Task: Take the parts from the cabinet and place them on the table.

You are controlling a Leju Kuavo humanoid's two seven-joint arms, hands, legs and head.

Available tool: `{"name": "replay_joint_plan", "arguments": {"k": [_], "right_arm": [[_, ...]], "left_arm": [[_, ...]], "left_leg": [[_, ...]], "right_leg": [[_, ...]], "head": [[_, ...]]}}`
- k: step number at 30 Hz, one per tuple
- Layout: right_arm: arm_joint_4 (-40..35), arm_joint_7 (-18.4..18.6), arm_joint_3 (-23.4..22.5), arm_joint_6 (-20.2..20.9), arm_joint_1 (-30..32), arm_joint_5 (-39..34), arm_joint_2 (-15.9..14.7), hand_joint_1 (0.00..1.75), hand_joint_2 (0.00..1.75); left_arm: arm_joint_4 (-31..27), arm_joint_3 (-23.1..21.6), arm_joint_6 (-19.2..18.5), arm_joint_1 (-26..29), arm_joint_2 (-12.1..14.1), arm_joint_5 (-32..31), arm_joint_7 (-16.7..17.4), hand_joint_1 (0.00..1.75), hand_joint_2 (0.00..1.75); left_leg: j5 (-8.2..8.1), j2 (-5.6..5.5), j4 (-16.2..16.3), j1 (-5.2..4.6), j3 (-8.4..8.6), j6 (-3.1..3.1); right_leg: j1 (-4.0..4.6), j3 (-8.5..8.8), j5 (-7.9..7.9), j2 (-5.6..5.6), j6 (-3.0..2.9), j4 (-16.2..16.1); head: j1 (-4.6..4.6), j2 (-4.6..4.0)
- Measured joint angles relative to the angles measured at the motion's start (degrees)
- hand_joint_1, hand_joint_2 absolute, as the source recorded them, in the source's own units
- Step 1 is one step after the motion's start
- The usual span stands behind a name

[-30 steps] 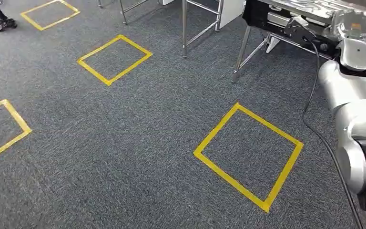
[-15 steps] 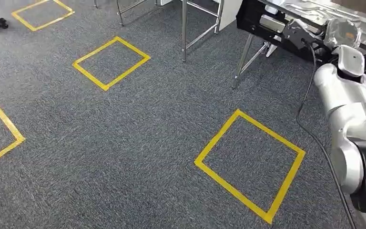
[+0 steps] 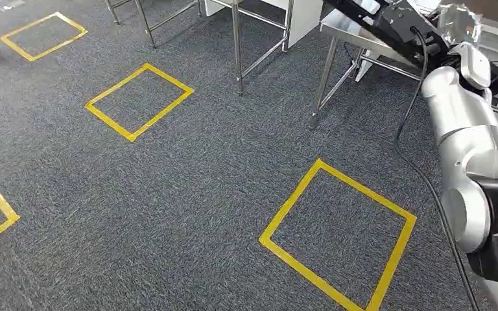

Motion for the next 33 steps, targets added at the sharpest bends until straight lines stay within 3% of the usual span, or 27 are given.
{"name": "replay_joint_plan", "arguments": {"k": [1,2,3,4,8,9,10,12,13,14,16,17,18,19,20,22,23,24,25,26,28,29,30,32,33], "right_arm": [[0.1,0.0,0.0,0.4,0.1,-0.4,0.2,1.75,1.75],[0.2,0.0,0.0,0.6,0.1,-0.7,0.3,1.75,1.75],[0.4,0.0,0.0,0.9,0.1,-1.1,0.5,1.75,1.75],[0.6,0.1,0.0,1.1,0.4,-1.4,0.8,1.75,1.75],[0.4,0.5,0.0,2.3,-0.3,-1.4,0.8,1.75,1.75],[0.3,0.8,0.0,2.4,-0.8,-1.5,0.7,1.75,1.75],[0.3,1.0,0.0,2.5,-1.3,-1.6,0.9,1.75,1.75],[0.5,1.6,0.0,2.5,-1.7,-1.6,0.9,1.75,1.75],[0.6,2.1,0.0,2.5,-1.5,-1.4,1.0,1.75,1.75],[0.8,2.6,0.0,2.5,-1.4,-1.2,1.0,1.75,1.75],[1.0,3.4,0.0,2.5,-1.5,-0.9,1.1,1.75,1.75],[1.0,3.6,0.0,2.5,-2.0,-0.8,1.1,1.75,1.75],[1.0,3.8,0.0,2.5,-2.4,-0.7,1.1,1.75,1.75],[1.0,3.9,0.0,2.5,-3.0,-0.7,1.2,1.75,1.75],[1.1,4.0,0.0,2.6,-3.7,-0.6,1.4,1.75,1.75],[1.1,4.4,0.0,2.6,-4.5,-0.2,1.5,1.75,1.75],[1.1,4.6,0.0,2.7,-4.9,0.0,1.5,1.75,1.75],[1.1,4.7,0.0,2.8,-5.2,0.0,1.5,1.75,1.75],[1.2,4.7,0.0,2.9,-5.6,0.1,1.5,1.75,1.75],[1.3,4.6,0.0,3.1,-5.9,0.1,1.6,1.75,1.75],[1.5,4.5,0.0,3.5,-5.9,0.1,1.6,1.75,1.75],[1.6,4.5,0.1,3.5,-5.8,0.1,1.6,1.75,1.75],[1.8,4.5,0.1,3.5,-5.8,0.1,1.6,1.75,1.75],[1.8,4.5,0.1,3.5,-5.8,0.3,1.6,1.75,1.75],[1.8,4.5,0.1,3.5,-5.8,0.3,1.6,1.75,1.75]], "left_arm": [[0.0,0.0,0.0,0.1,0.0,0.0,0.0,0.00,0.00],[0.0,0.0,0.0,0.1,0.0,0.2,0.0,0.00,0.00],[0.0,0.0,0.0,0.5,0.0,0.2,0.0,0.00,0.00],[0.0,0.0,0.0,0.8,0.1,0.4,0.1,0.00,0.00],[0.0,0.0,-0.2,0.4,-0.2,0.5,0.0,0.00,0.00],[0.0,0.0,-0.3,0.2,-0.4,0.6,0.0,0.00,0.00],[0.0,0.0,-0.3,0.0,-0.3,0.6,0.0,0.00,0.00],[0.0,0.0,-0.3,-0.1,-0.4,0.9,0.0,0.00,0.00],[0.0,0.0,-0.3,-0.1,-0.5,1.0,0.0,0.00,0.00],[0.0,0.0,-0.3,-0.1,-0.6,1.1,0.0,0.00,0.00],[0.0,0.0,-0.3,0.0,-0.7,1.2,0.0,0.00,0.00],[0.0,0.0,-0.3,-0.1,-0.8,1.2,-0.1,0.00,0.00],[0.0,0.0,-0.4,-0.1,-0.9,1.2,-0.2,0.00,0.00],[0.0,0.0,-0.4,-0.1,-0.9,1.3,-0.2,0.00,0.00],[0.0,0.0,-0.4,-0.1,-0.9,1.4,-0.3,0.00,0.00],[0.0,0.0,-0.4,-0.1,-1.0,1.4,-0.5,0.00,0.00],[0.0,0.0,-0.4,-0.2,-1.0,1.4,-0.6,0.00,0.00],[0.0,0.0,-0.4,-0.2,-1.0,1.4,-0.7,0.00,0.00],[0.0,0.0,-0.5,-0.2,-1.0,1.4,-1.0,0.00,0.00],[0.0,0.0,-0.7,-0.1,-1.0,1.4,-1.1,0.00,0.00],[0.0,0.0,-0.9,0.0,-1.0,1.6,-1.1,0.00,0.00],[0.0,0.0,-0.9,0.1,-1.0,1.6,-1.1,0.00,0.00],[0.0,0.0,-1.0,0.1,-1.0,1.6,-1.1,0.00,0.00],[0.0,0.0,-1.0,0.1,-1.0,1.6,-1.2,0.00,0.00],[0.0,0.0,-1.0,0.1,-0.9,1.6,-1.2,0.00,0.00]], "left_leg": [[3.18,0.00,-4.5,-0.12,0.38,0.43],[8.38,-0.64,-9.5,-0.15,0.92,0.70],[15.11,-2.97,-13.9,-0.14,0.91,0.97],[16.31,-3.95,-14.9,-0.11,0.75,0.91],[15.69,-2.08,-14.7,-0.03,1.64,1.78],[15.44,-1.50,-15.0,-0.04,2.03,2.19],[15.18,-1.22,-15.1,-0.10,2.29,2.58],[14.46,-0.29,-15.1,-0.33,2.81,3.02],[14.11,0.07,-15.1,-0.44,3.15,3.10],[13.69,0.50,-15.0,-0.50,3.67,3.18],[12.74,1.33,-14.9,-0.66,4.89,3.20],[12.22,1.75,-14.8,-0.75,5.57,3.15],[11.77,2.17,-14.8,-0.78,5.99,3.06],[11.61,2.52,-14.7,-1.18,6.23,2.82],[11.42,3.06,-14.6,-1.17,6.11,2.55],[11.21,4.66,-14.7,-1.23,6.25,2.24],[10.76,5.37,-14.5,-1.37,6.38,1.90],[9.90,3.68,-13.5,-1.10,6.10,1.52],[8.35,1.84,-10.8,-0.96,4.85,1.32],[6.40,0.86,-6.4,-0.75,2.80,1.11],[3.18,0.33,2.8,-0.40,-1.94,0.70],[3.24,0.33,5.1,-0.25,-3.46,0.56],[4.75,0.31,4.0,-0.14,-3.46,0.54],[10.37,-0.37,-4.4,-0.05,-0.25,0.78],[13.54,-2.12,-10.4,0.03,2.20,0.99]], "right_leg": [[-0.09,1.18,-0.91,0.15,0.19,0.0],[-0.21,2.15,-1.65,0.89,0.65,0.0],[-0.19,2.49,-2.19,0.94,1.03,-0.1],[-0.12,2.93,-2.68,1.56,1.34,0.2],[-0.34,3.05,-3.99,2.76,2.83,-0.3],[-0.26,2.37,-4.91,1.07,2.90,1.3],[-0.08,0.63,-6.47,0.21,2.84,4.5],[0.24,-5.18,-9.88,0.10,2.58,14.2],[0.39,-7.30,-10.10,0.10,2.50,17.1],[0.52,-8.48,-8.72,0.07,2.47,17.7],[0.62,-6.85,-2.60,-0.39,2.39,11.4],[0.78,-4.93,1.07,-1.41,2.20,6.0],[1.21,-3.61,2.52,-3.76,1.91,2.2],[2.39,-3.37,2.12,-5.60,1.76,1.8],[2.42,-2.80,1.48,-5.01,1.07,0.6],[2.42,-3.15,1.47,-3.38,0.74,0.6],[1.82,-2.86,1.74,-2.53,0.33,0.1],[1.60,-2.51,1.81,-2.04,0.13,-0.1],[1.31,-2.43,1.75,-1.56,-0.14,-0.1],[1.23,-2.37,1.71,-0.98,-0.21,-0.1],[1.20,-2.21,1.60,0.49,-0.34,0.0],[1.18,-2.14,1.56,1.40,-0.36,0.0],[1.13,-2.04,1.50,2.39,-0.28,0.1],[0.97,-1.79,1.20,4.12,0.08,0.3],[0.86,-1.65,0.97,4.95,0.35,0.4]], "head": [[0.02,0.00],[0.02,0.00],[0.02,0.00],[0.07,0.00],[0.04,0.00],[0.06,0.00],[0.07,0.00],[0.07,0.00],[0.07,0.00],[0.07,0.00],[0.07,0.00],[0.07,0.00],[0.07,0.00],[0.09,0.00],[0.13,0.00],[0.09,0.00],[0.09,0.00],[0.11,0.00],[0.09,0.00],[0.04,0.00],[0.04,0.00],[0.04,0.00],[0.04,0.00],[0.04,0.00],[0.04,0.00]]}}
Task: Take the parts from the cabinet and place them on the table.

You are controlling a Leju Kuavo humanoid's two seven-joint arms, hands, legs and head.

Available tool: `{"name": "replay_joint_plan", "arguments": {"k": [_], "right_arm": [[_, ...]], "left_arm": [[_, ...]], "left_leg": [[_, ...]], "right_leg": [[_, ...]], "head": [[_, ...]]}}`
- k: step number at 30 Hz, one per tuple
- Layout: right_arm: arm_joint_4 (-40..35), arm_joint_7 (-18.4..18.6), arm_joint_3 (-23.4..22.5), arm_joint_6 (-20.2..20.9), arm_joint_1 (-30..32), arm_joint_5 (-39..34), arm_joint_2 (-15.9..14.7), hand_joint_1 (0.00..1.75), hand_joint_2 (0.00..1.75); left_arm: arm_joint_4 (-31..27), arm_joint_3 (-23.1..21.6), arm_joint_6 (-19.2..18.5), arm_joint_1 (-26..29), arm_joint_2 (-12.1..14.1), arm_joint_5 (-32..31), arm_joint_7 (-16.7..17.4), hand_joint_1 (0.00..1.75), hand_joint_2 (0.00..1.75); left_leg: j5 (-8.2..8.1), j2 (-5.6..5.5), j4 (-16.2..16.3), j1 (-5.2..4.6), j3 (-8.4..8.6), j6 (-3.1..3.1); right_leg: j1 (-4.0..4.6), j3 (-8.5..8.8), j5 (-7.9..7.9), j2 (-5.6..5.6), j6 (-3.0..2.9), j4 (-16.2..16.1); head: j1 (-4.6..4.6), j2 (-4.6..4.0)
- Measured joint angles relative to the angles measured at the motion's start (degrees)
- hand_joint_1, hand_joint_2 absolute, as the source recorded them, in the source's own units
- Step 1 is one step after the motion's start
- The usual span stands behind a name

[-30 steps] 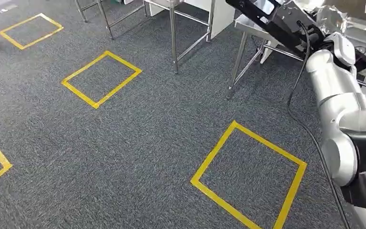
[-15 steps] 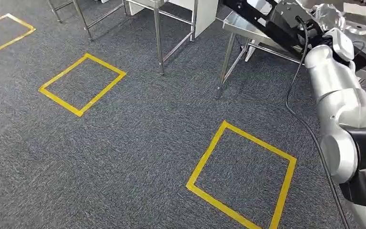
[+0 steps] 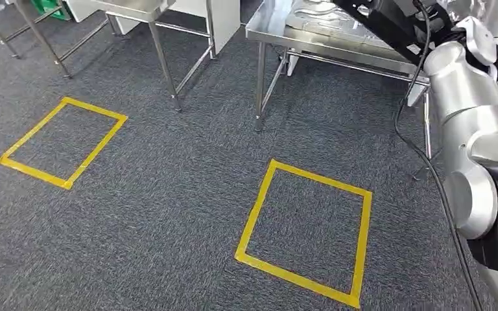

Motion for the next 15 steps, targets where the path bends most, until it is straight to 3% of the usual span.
{"name": "replay_joint_plan", "arguments": {"k": [1,2,3,5,6,7,8,9,10,11,12,13,14,15], "right_arm": [[0.1,0.0,0.0,0.0,0.0,0.0,0.0,1.75,1.75],[0.2,0.0,0.0,0.1,-0.2,0.0,-0.1,1.75,1.75],[0.3,-0.2,0.0,0.3,-0.2,0.0,-0.2,1.75,1.75],[0.5,-0.7,0.0,1.2,-0.2,-0.2,-0.8,1.75,1.75],[0.4,-1.2,0.0,1.4,-0.1,-0.3,-0.9,1.75,1.75],[0.5,-1.6,0.0,1.6,-0.3,-0.5,-1.0,1.75,1.75],[0.5,-1.8,0.0,1.6,-0.5,-0.5,-1.0,1.75,1.75],[0.5,-2.0,0.1,1.8,-0.5,-0.6,-0.9,1.75,1.75],[0.7,-2.1,0.1,1.9,-0.3,-0.6,-0.9,1.75,1.75],[0.8,-2.1,0.1,2.0,-0.1,-0.6,-0.8,1.75,1.75],[1.0,-2.3,0.1,2.1,0.1,-0.8,-0.8,1.75,1.75],[1.0,-2.8,0.1,2.1,0.3,-1.1,-0.7,1.75,1.75],[1.0,-3.2,0.2,2.1,0.3,-1.5,-0.5,1.75,1.75],[1.0,-3.7,0.3,2.1,0.3,-1.7,-0.1,1.75,1.75]], "left_arm": [[0.0,0.0,-0.1,0.0,0.1,0.0,0.0,0.00,0.00],[0.0,0.0,-0.2,0.1,0.1,0.0,0.0,0.00,0.00],[0.0,0.0,-0.4,0.0,0.1,0.0,0.0,0.00,0.00],[0.0,0.0,-0.8,-0.1,0.1,0.0,-0.1,0.00,0.00],[0.0,0.0,-0.9,-0.2,0.0,0.0,-0.1,0.00,0.00],[0.0,0.0,-1.0,-0.2,0.0,0.0,-0.1,0.00,0.00],[0.0,0.0,-1.0,-0.3,0.1,0.0,-0.2,0.00,0.00],[0.0,0.0,-1.0,-0.2,0.2,0.0,-0.2,0.00,0.00],[0.0,0.0,-1.0,-0.1,0.2,0.0,-0.2,0.00,0.00],[0.0,0.0,-1.0,-0.1,0.2,0.0,-0.2,0.00,0.00],[0.0,0.0,-1.0,-0.1,0.2,0.0,-0.1,0.00,0.00],[0.0,0.0,-1.1,-0.1,0.1,0.0,-0.1,0.00,0.00],[0.0,-0.1,-1.2,-0.1,0.1,-0.1,-0.2,0.00,0.00],[0.0,-0.2,-1.3,-0.1,0.1,-0.3,-0.2,0.00,0.00]], "left_leg": [[-0.19,-2.95,-2.1,0.33,0.95,0.30],[-0.61,-3.08,-3.6,0.53,1.79,0.21],[-0.79,-2.54,-3.2,0.40,1.78,0.29],[-0.90,-1.33,-3.7,0.06,2.11,0.95],[-0.58,-0.35,-4.6,0.53,2.62,1.49],[-0.56,0.41,-5.0,0.43,2.97,1.94],[-0.57,0.94,-5.2,0.32,3.11,2.18],[-0.66,1.60,-5.2,0.26,3.16,2.28],[-0.83,2.31,-5.1,0.25,3.20,2.35],[-0.97,2.96,-5.0,0.25,3.26,2.35],[-1.18,3.63,-5.0,0.26,3.42,2.33],[-1.43,4.25,-4.9,0.26,3.64,2.23],[-1.81,5.01,-4.7,0.27,3.91,2.08],[-2.26,5.67,-4.5,0.26,4.28,1.82]], "right_leg": [[-0.12,-0.10,-0.16,0.48,0.19,0.1],[-0.13,-0.53,-0.23,1.34,0.62,0.4],[-0.36,-0.78,-0.05,1.77,0.98,0.2],[-0.83,-0.78,0.09,3.35,2.08,-0.1],[-0.75,-0.77,-0.27,2.24,2.23,0.0],[-0.19,-1.49,-1.25,-1.73,2.30,1.7],[-0.26,-3.38,-3.13,-3.99,2.46,5.2],[-0.43,-5.80,-5.19,-4.97,2.65,10.0],[-0.53,-8.28,-6.79,-5.20,2.86,14.6],[-0.64,-10.07,-7.16,-5.28,3.04,17.5],[-0.80,-10.61,-6.17,-5.34,3.23,17.7],[-0.91,-9.76,-3.85,-5.53,3.32,15.2],[-0.90,-7.49,-0.63,-6.13,3.33,10.3],[-0.83,-4.72,2.31,-7.50,3.16,4.5]], "head": [[0.00,0.00],[0.00,0.00],[-0.02,0.00],[0.00,0.00],[-0.09,0.00],[0.02,0.00],[0.00,0.00],[0.02,0.00],[0.02,0.00],[0.02,0.00],[0.02,0.00],[0.02,0.00],[0.02,0.00],[0.02,0.00]]}}
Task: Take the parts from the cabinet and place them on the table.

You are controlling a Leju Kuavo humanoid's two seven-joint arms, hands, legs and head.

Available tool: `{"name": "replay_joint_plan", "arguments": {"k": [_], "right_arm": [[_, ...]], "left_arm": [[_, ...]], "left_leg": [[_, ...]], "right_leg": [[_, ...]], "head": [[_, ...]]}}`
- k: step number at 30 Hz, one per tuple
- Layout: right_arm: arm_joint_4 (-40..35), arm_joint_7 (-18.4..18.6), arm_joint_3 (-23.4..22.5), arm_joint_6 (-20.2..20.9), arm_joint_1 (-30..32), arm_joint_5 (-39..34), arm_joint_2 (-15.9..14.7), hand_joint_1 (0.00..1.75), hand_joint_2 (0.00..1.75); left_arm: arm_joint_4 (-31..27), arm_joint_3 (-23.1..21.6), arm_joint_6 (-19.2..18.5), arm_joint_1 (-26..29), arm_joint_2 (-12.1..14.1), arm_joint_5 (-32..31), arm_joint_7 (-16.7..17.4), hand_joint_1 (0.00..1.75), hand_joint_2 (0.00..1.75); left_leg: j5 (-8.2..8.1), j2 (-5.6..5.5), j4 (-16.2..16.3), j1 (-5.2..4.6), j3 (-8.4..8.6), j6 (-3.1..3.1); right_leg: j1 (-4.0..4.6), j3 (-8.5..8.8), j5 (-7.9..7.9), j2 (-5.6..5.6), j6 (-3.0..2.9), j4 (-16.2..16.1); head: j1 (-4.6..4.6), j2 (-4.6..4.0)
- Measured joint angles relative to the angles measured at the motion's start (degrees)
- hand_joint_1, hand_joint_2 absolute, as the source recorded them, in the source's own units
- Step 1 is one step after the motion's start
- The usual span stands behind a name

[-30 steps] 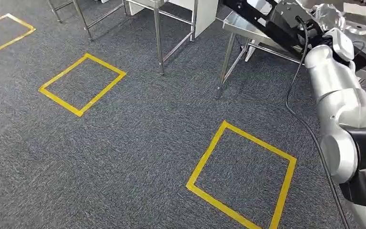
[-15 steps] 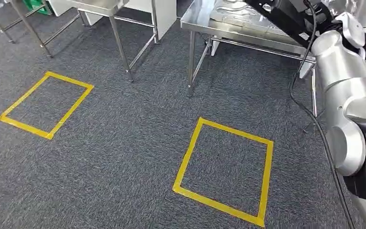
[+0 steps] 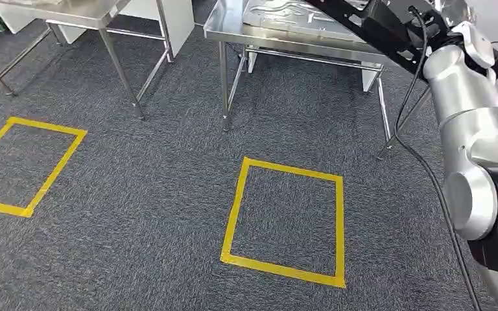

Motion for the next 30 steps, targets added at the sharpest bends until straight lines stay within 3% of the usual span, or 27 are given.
{"name": "replay_joint_plan", "arguments": {"k": [1,2,3,5,6,8,9,10,11,12,13,14,16,17,21,22,23,24,26,27,28,30], "right_arm": [[0.0,-0.2,0.2,0.0,0.0,0.0,0.5,1.75,1.75],[0.0,-0.4,0.5,0.0,-0.1,0.1,1.2,1.75,1.75],[0.0,-0.4,0.9,-0.1,0.2,0.2,2.0,1.75,1.75],[0.0,-0.4,1.5,-0.2,1.3,0.4,2.9,1.75,1.75],[0.0,0.1,1.8,-0.3,1.5,0.6,3.3,1.75,1.75],[0.0,0.8,2.4,-0.8,1.9,0.7,4.4,1.75,1.75],[0.1,0.9,2.6,-1.5,2.2,0.7,5.2,1.75,1.75],[0.2,0.9,2.8,-1.9,2.8,0.6,5.8,1.75,1.75],[0.2,0.9,3.0,-2.5,3.5,0.4,6.5,1.75,1.75],[0.3,0.9,3.2,-3.2,4.5,0.2,7.0,1.75,1.75],[0.3,0.9,3.3,-3.6,5.3,0.0,7.3,1.75,1.75],[0.3,0.9,3.3,-4.1,6.0,0.0,7.8,1.75,1.75],[0.3,1.2,3.5,-4.9,6.5,-0.2,8.4,1.75,1.75],[0.3,1.4,3.6,-5.2,6.6,-0.3,8.5,1.75,1.75],[-0.8,2.7,3.6,-6.5,7.6,-1.0,8.4,1.75,1.75],[-1.2,3.0,3.6,-6.6,8.0,-1.0,8.3,1.75,1.75],[-1.6,3.0,3.6,-6.8,8.1,-1.0,8.4,1.75,1.75],[-2.0,3.1,3.6,-7.2,8.2,-0.9,8.5,1.75,1.75],[-2.5,3.3,3.6,-7.7,9.2,-0.8,8.5,1.75,1.75],[-2.8,3.5,3.6,-7.7,9.8,-0.8,8.5,1.75,1.75],[-3.1,3.6,3.6,-7.7,10.6,-0.8,8.5,1.75,1.75],[-3.7,3.7,3.6,-7.7,11.4,-0.8,8.5,1.75,1.75]], "left_arm": [[0.0,-0.1,-0.1,0.0,0.0,-0.1,-0.1,0.00,0.00],[0.0,-0.2,-0.2,0.0,0.0,-0.2,-0.2,0.00,0.00],[0.0,-0.3,-0.4,0.0,0.0,-0.2,-0.4,0.00,0.00],[0.0,-0.6,-0.6,-0.1,0.0,-0.5,-0.5,0.00,0.00],[0.0,-0.8,-0.6,-0.3,0.0,-0.6,-0.7,0.00,0.00],[0.0,-1.0,-0.7,-0.4,0.1,-0.7,-0.8,0.00,0.00],[0.0,-1.1,-0.8,-0.3,0.1,-0.7,-0.7,0.00,0.00],[0.0,-1.1,-0.8,-0.2,0.1,-0.7,-0.6,0.00,0.00],[0.0,-1.2,-1.0,0.0,0.1,-0.8,-0.4,0.00,0.00],[0.0,-1.2,-1.1,0.0,0.1,-0.8,-0.3,0.00,0.00],[0.0,-1.2,-1.3,0.0,0.1,-0.8,-0.3,0.00,0.00],[0.0,-1.2,-1.6,-0.1,0.1,-0.8,-0.3,0.00,0.00],[0.0,-1.2,-1.6,-0.3,0.2,-0.8,-0.3,0.00,0.00],[0.0,-1.3,-1.6,-0.3,0.2,-0.8,-0.3,0.00,0.00],[0.0,-1.8,-1.2,-0.7,0.2,-0.9,-0.2,0.00,0.00],[-0.1,-1.9,-0.9,-0.7,-0.1,-0.9,0.0,0.00,0.00],[-0.1,-2.1,-0.8,-0.7,0.0,-0.9,0.2,0.00,0.00],[-0.1,-2.3,-0.5,-0.8,0.0,-0.9,0.3,0.00,0.00],[-0.1,-2.5,-0.4,-0.7,0.0,-0.9,0.6,0.00,0.00],[-0.1,-2.5,-0.4,-0.6,0.0,-0.9,0.8,0.00,0.00],[-0.1,-2.6,-0.3,-0.5,0.0,-0.9,0.9,0.00,0.00],[-0.1,-2.6,-0.2,-0.5,-0.1,-0.8,1.1,0.00,0.00]], "left_leg": [[-0.38,0.66,0.1,-0.31,0.36,-0.29],[-0.68,1.27,0.4,-0.84,0.35,-0.62],[-0.81,2.08,0.2,-0.96,0.53,-0.85],[-1.30,4.00,0.0,-1.07,1.19,-1.25],[-1.62,4.75,0.1,-1.08,1.39,-1.66],[-4.37,-0.80,4.2,-0.46,-0.16,-2.24],[-6.81,-2.61,9.2,-0.35,-2.53,-2.36],[-8.82,-3.23,14.2,-0.34,-4.94,-2.49],[-9.84,-3.34,18.1,-0.34,-6.99,-2.57],[-9.54,-3.36,19.7,-0.34,-8.25,-2.56],[-7.94,-3.40,18.4,-0.34,-8.10,-2.50],[-5.16,-3.44,14.5,-0.32,-6.83,-2.37],[0.51,-3.68,4.2,-0.28,-2.76,-1.92],[-0.36,-4.21,2.3,-0.37,-1.94,-1.64],[-0.63,-3.99,1.1,-0.34,-0.86,0.02],[-0.59,-3.88,0.9,-0.17,-0.36,0.29],[-0.70,-3.88,0.8,-0.16,-0.02,0.54],[-0.90,-3.87,0.8,-0.19,0.24,0.82],[-1.53,-3.89,0.8,-0.17,0.94,0.97],[-1.96,-3.90,0.8,-0.12,1.42,0.92],[-2.50,-3.93,0.8,-0.08,2.14,0.83],[-3.71,-3.92,0.8,-0.09,3.71,0.48]], "right_leg": [[0.47,1.66,0.55,-3.69,-0.16,-3.9],[1.56,1.94,0.24,-5.02,-0.61,-4.6],[1.30,1.70,0.21,-3.67,-1.10,-4.4],[1.42,1.58,0.13,-1.88,-1.50,-4.4],[1.02,1.74,0.24,-1.07,-1.98,-4.6],[0.57,1.96,0.28,0.38,-2.73,-4.7],[0.57,1.96,0.25,0.99,-3.00,-4.7],[0.58,1.95,0.22,1.93,-3.10,-4.7],[0.63,2.01,0.20,3.03,-3.12,-4.7],[0.65,2.10,0.19,4.08,-3.13,-4.6],[0.65,2.19,0.12,5.03,-3.09,-4.6],[0.63,2.25,-0.07,5.39,-3.08,-4.4],[0.56,2.41,-0.75,6.54,-2.72,-4.0],[0.72,2.37,-1.00,6.85,-2.41,-3.7],[0.90,2.47,-0.88,7.13,-0.98,-3.2],[0.79,2.21,-1.32,5.87,-0.64,-2.6],[0.99,1.44,-2.08,3.82,-0.25,-0.8],[0.83,-0.78,-3.85,2.68,-0.07,3.2],[0.57,-5.85,-6.89,2.26,0.42,11.6],[0.44,-7.67,-6.98,2.21,0.53,13.8],[0.35,-8.21,-6.12,2.14,0.39,13.3],[0.40,-6.14,-1.86,2.06,-0.08,6.2]], "head": [[0.00,0.00],[0.00,0.00],[-0.09,0.00],[-0.07,0.00],[-0.09,0.00],[-0.07,0.00],[-0.06,0.00],[-0.07,0.00],[-0.07,0.00],[-0.07,0.00],[-0.07,0.00],[-0.07,0.00],[-0.07,0.00],[-0.07,0.00],[-0.02,0.00],[-0.02,0.00],[-0.02,0.00],[-0.02,0.00],[-0.02,0.00],[-0.02,0.00],[-0.02,0.00],[-0.02,0.00]]}}
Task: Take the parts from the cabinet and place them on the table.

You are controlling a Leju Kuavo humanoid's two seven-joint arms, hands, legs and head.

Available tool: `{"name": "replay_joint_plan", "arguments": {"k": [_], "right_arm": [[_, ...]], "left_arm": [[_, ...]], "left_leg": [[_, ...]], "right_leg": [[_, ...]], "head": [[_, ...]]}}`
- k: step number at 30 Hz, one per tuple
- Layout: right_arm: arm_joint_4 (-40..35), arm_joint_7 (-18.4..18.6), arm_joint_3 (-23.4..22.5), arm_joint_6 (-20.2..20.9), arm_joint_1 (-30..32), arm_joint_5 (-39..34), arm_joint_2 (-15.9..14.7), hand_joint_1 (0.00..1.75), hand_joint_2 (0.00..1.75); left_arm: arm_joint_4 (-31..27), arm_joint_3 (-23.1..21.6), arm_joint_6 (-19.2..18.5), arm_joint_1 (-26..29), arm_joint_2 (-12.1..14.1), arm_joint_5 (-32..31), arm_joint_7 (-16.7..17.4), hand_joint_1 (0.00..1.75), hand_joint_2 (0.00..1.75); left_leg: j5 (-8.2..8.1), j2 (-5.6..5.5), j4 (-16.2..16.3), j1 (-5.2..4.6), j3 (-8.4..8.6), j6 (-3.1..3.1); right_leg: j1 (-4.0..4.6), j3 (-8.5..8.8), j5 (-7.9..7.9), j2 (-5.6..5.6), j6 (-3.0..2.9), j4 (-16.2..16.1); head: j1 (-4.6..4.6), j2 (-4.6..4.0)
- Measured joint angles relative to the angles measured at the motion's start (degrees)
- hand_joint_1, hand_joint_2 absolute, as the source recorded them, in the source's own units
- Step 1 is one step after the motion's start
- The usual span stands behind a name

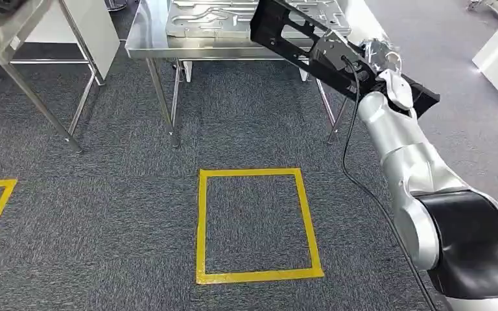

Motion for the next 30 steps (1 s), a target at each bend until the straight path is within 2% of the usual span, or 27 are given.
{"name": "replay_joint_plan", "arguments": {"k": [1,2,3,4,5,6,7,8,9,10,11,12,13,14,15,16,17,18,19,20,22,24,25,27,28,29,30], "right_arm": [[-0.3,0.1,0.0,0.0,0.0,0.0,0.0,1.75,1.75],[-0.6,0.1,0.0,0.1,0.1,0.0,0.0,1.75,1.75],[-0.7,0.3,0.0,0.1,-0.1,0.0,0.0,1.75,1.75],[-1.0,0.3,0.0,0.4,-0.1,0.0,0.0,1.75,1.75],[-1.4,0.5,0.0,0.5,0.1,0.0,0.0,1.75,1.75],[-1.7,0.5,0.0,0.6,0.2,0.0,0.0,1.75,1.75],[-2.1,0.4,0.0,0.7,0.2,0.0,0.0,1.75,1.75],[-2.5,0.2,0.0,0.9,0.3,0.3,0.1,1.75,1.75],[-2.7,-0.1,0.0,1.1,0.1,0.6,0.1,1.75,1.75],[-2.8,-0.2,0.0,1.3,0.2,0.9,0.1,1.75,1.75],[-2.8,-0.2,0.0,1.4,0.5,1.0,0.1,1.75,1.75],[-2.8,-0.2,0.0,1.4,0.9,1.0,0.2,1.75,1.75],[-2.9,-0.2,0.0,1.5,1.3,1.0,0.3,1.75,1.75],[-2.9,-0.2,0.0,1.5,1.7,1.0,0.3,1.75,1.75],[-2.9,-0.3,0.0,1.6,1.8,1.2,0.3,1.75,1.75],[-3.0,-0.3,0.0,1.6,1.8,1.3,0.3,1.75,1.75],[-3.0,-0.6,0.0,1.7,1.8,1.6,0.4,1.75,1.75],[-3.0,-1.1,0.1,2.2,1.8,2.7,0.5,1.75,1.75],[-3.0,-1.7,0.5,3.0,1.6,4.0,0.6,1.75,1.75],[-3.1,-2.3,1.1,3.6,1.5,5.5,0.6,1.75,1.75],[-3.8,-2.6,2.2,4.2,0.6,7.0,0.6,1.75,1.75],[-4.1,-2.8,2.8,4.5,-0.2,7.2,0.8,1.75,1.75],[-4.0,-2.8,3.1,4.5,-0.6,7.2,0.7,1.75,1.75],[-3.9,-2.8,3.4,4.5,-0.6,7.2,0.7,1.75,1.75],[-3.8,-3.1,3.7,4.5,-0.4,7.5,0.7,1.75,1.75],[-3.8,-3.4,4.0,4.4,-0.3,8.1,0.7,1.75,1.75],[-3.7,-4.0,4.4,4.3,-0.4,8.8,0.7,1.75,1.75]], "left_arm": [[0.0,0.0,0.0,0.0,0.0,0.0,0.1,0.00,0.00],[0.0,0.0,0.1,0.0,0.0,0.0,0.1,0.00,0.00],[0.0,0.0,0.2,-0.1,0.0,0.1,0.2,0.00,0.00],[0.0,0.0,0.3,-0.2,0.0,0.1,0.3,0.00,0.00],[0.0,0.0,0.3,-0.2,0.0,0.2,0.3,0.00,0.00],[0.0,0.0,0.3,-0.2,0.0,0.3,0.3,0.00,0.00],[0.0,0.0,0.4,-0.3,0.0,0.5,0.4,0.00,0.00],[0.0,0.0,0.5,-0.4,0.0,0.6,0.5,0.00,0.00],[0.0,0.0,0.5,-0.4,0.0,0.6,0.5,0.00,0.00],[0.0,0.0,0.5,-0.4,0.0,0.7,0.7,0.00,0.00],[0.0,0.0,0.5,-0.4,0.0,0.7,0.7,0.00,0.00],[0.0,0.0,0.5,-0.3,0.0,0.7,0.8,0.00,0.00],[0.0,0.0,0.5,-0.1,0.0,0.7,0.9,0.00,0.00],[0.0,0.0,0.5,-0.1,0.0,0.7,0.9,0.00,0.00],[0.0,0.0,0.5,0.0,0.0,0.7,0.9,0.00,0.00],[0.0,0.0,0.5,0.0,0.0,0.8,0.9,0.00,0.00],[0.0,0.0,0.5,0.1,0.0,0.9,0.9,0.00,0.00],[0.1,0.0,0.5,0.4,0.1,1.0,1.0,0.00,0.00],[0.1,0.0,0.5,0.4,0.2,1.1,1.0,0.00,0.00],[0.1,0.0,0.5,0.3,0.1,1.2,1.0,0.00,0.00],[0.1,0.0,0.5,0.1,0.1,1.2,0.9,0.00,0.00],[0.1,0.0,0.5,0.0,0.0,1.2,0.9,0.00,0.00],[0.1,0.0,0.5,-0.2,0.1,1.2,0.9,0.00,0.00],[0.1,0.0,0.5,-0.1,0.1,1.3,0.9,0.00,0.00],[0.1,0.0,0.5,0.0,0.1,1.3,0.9,0.00,0.00],[0.1,0.0,0.5,0.2,0.1,1.3,0.9,0.00,0.00],[0.1,0.0,0.4,0.3,0.0,1.5,0.9,0.00,0.00]], "left_leg": [[-0.50,0.03,0.0,-0.01,0.66,-0.18],[-1.35,0.11,-0.3,-0.03,1.02,-0.43],[-1.84,0.26,-0.2,-0.17,1.88,-0.85],[-2.16,0.39,-0.6,-0.17,1.82,-1.30],[-2.06,0.56,-0.7,-0.22,2.69,-1.54],[-1.68,0.59,-0.7,-0.21,2.71,-1.89],[-1.63,0.59,0.3,-0.41,2.50,-2.20],[-0.96,0.50,2.8,-0.20,1.35,-2.33],[-0.78,0.48,7.2,-0.18,-1.18,-2.50],[-2.04,0.48,11.3,-0.08,-4.01,-2.74],[-4.58,0.47,14.7,-0.07,-6.67,-2.88],[-7.12,0.47,16.7,-0.07,-8.66,-2.95],[-8.59,0.47,17.1,-0.07,-10.00,-2.85],[-8.39,0.47,15.4,-0.08,-10.43,-2.72],[-6.32,0.43,12.0,-0.11,-10.15,-2.51],[-2.67,0.38,7.7,-0.24,-9.51,-2.15],[2.68,0.30,3.2,-0.39,-8.89,-1.58],[7.38,0.04,0.4,-0.65,-8.88,-1.26],[6.01,0.06,0.6,-0.72,-8.08,-1.26],[6.45,0.02,0.4,-0.85,-8.08,-1.04],[6.07,0.21,-0.2,-0.78,-7.30,-0.38],[5.79,0.24,-1.2,-0.29,-5.73,0.15],[5.48,0.25,-1.5,-0.26,-5.20,0.31],[4.39,0.00,-1.7,-0.11,-3.89,0.19],[3.78,-0.16,-1.6,0.04,-3.06,0.10],[3.16,-0.27,-1.6,0.13,-2.23,-0.01],[2.45,-0.33,-1.6,0.17,-1.31,-0.14]], "right_leg": [[0.09,1.42,2.45,-0.08,-0.30,-3.7],[0.32,3.30,6.86,-0.60,-0.82,-9.5],[1.01,3.18,5.14,-0.69,-0.85,-9.8],[1.18,3.39,5.20,-0.41,-1.55,-9.8],[1.17,3.49,5.28,-0.14,-1.85,-10.2],[1.08,3.94,4.77,-0.17,-2.16,-10.3],[0.55,4.96,4.54,0.06,-2.46,-10.6],[0.58,5.61,4.08,0.12,-2.85,-10.8],[0.55,6.22,3.49,0.09,-3.29,-10.8],[0.57,6.73,2.96,0.17,-3.39,-10.8],[0.63,7.32,2.34,0.31,-3.50,-10.8],[0.70,8.03,1.76,0.46,-3.56,-10.8],[0.74,8.85,1.10,0.69,-3.54,-10.8],[0.78,9.74,0.39,0.86,-3.51,-10.8],[0.86,10.66,-0.31,0.92,-3.46,-10.8],[0.95,11.54,-0.94,1.01,-3.38,-10.8],[1.03,12.30,-1.62,1.03,-3.31,-10.8],[1.23,12.83,-2.27,1.18,-3.04,-10.5],[1.13,12.87,-2.62,1.56,-2.62,-10.9],[1.09,13.08,-3.04,1.59,-2.08,-11.0],[1.05,13.33,-2.70,1.56,-1.57,-10.3],[0.96,10.76,-2.67,0.75,-0.75,-5.7],[0.70,8.30,-3.62,0.60,-0.50,-1.6],[0.18,3.33,-7.50,0.52,0.04,5.4],[-0.07,1.80,-8.62,0.45,0.43,6.4],[-0.30,1.37,-8.38,0.33,0.66,5.3],[-0.47,1.68,-6.62,0.16,0.69,2.3]], "head": [[0.00,0.00],[0.02,0.00],[-0.13,0.00],[-0.09,0.00],[0.02,0.00],[0.04,0.00],[-0.02,0.00],[0.04,0.00],[-0.04,0.00],[-0.02,0.00],[-0.02,0.00],[-0.02,0.00],[-0.02,0.00],[-0.02,0.00],[-0.02,0.00],[-0.02,0.00],[-0.02,0.00],[0.00,0.00],[-0.02,0.00],[-0.02,0.00],[-0.04,0.00],[0.00,0.00],[0.00,0.00],[0.00,0.00],[0.00,0.00],[0.00,0.00],[0.00,0.00]]}}
